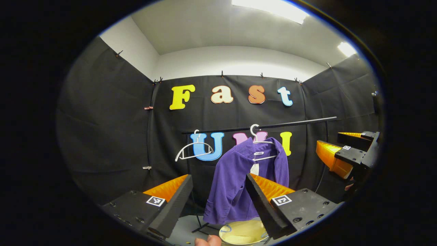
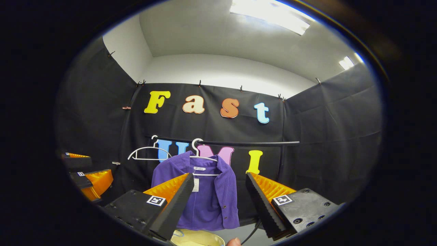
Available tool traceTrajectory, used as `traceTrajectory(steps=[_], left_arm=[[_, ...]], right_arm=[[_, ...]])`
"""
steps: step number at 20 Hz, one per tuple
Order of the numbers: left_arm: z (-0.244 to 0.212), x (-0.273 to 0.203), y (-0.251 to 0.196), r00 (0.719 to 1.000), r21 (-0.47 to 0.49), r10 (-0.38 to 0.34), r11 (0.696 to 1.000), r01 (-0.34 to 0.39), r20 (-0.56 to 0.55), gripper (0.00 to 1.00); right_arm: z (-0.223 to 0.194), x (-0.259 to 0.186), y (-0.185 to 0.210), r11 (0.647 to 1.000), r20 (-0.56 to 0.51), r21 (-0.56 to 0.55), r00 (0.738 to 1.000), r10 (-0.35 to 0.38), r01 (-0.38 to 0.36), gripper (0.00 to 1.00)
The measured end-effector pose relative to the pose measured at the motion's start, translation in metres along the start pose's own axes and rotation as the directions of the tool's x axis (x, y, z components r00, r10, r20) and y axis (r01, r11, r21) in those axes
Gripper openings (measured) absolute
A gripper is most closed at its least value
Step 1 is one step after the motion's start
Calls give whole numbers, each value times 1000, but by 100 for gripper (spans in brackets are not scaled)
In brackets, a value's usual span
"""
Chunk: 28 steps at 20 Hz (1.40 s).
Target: Grasp the clothes on the hanger with both hands and then place them into the laundry hamper below.
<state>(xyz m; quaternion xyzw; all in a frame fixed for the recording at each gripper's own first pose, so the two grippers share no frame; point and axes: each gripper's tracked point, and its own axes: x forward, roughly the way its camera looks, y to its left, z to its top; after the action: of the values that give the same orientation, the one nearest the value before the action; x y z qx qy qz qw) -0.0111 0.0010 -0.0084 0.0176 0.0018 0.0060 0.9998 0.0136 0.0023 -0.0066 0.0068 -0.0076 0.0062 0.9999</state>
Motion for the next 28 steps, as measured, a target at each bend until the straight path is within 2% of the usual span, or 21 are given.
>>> traceTrajectory(steps=[5, 9, 16, 22, 28], left_arm=[[1, 4, 13, 1000, -4, 18, 1000, -18, -2, 98], [3, 10, 19, 1000, -16, 13, 1000, -13, 3, 98], [2, 33, 5, 999, -16, -45, 999, 45, 16, 98], [-12, 86, -24, 997, 7, -77, 997, 77, 0, 98], [-25, 164, -74, 994, 5, -109, 994, 109, 7, 98]], right_arm=[[-3, 8, 1, 1000, -5, -6, 1000, -5, 5, 99], [-3, 10, 6, 1000, -6, 11, 1000, -9, 9, 96], [-15, 11, 2, 999, -32, -9, 999, -43, 42, 98], [-30, 52, -7, 999, -40, -13, 998, -46, 45, 98], [-52, 109, -30, 999, -35, -28, 998, -48, 47, 98]])
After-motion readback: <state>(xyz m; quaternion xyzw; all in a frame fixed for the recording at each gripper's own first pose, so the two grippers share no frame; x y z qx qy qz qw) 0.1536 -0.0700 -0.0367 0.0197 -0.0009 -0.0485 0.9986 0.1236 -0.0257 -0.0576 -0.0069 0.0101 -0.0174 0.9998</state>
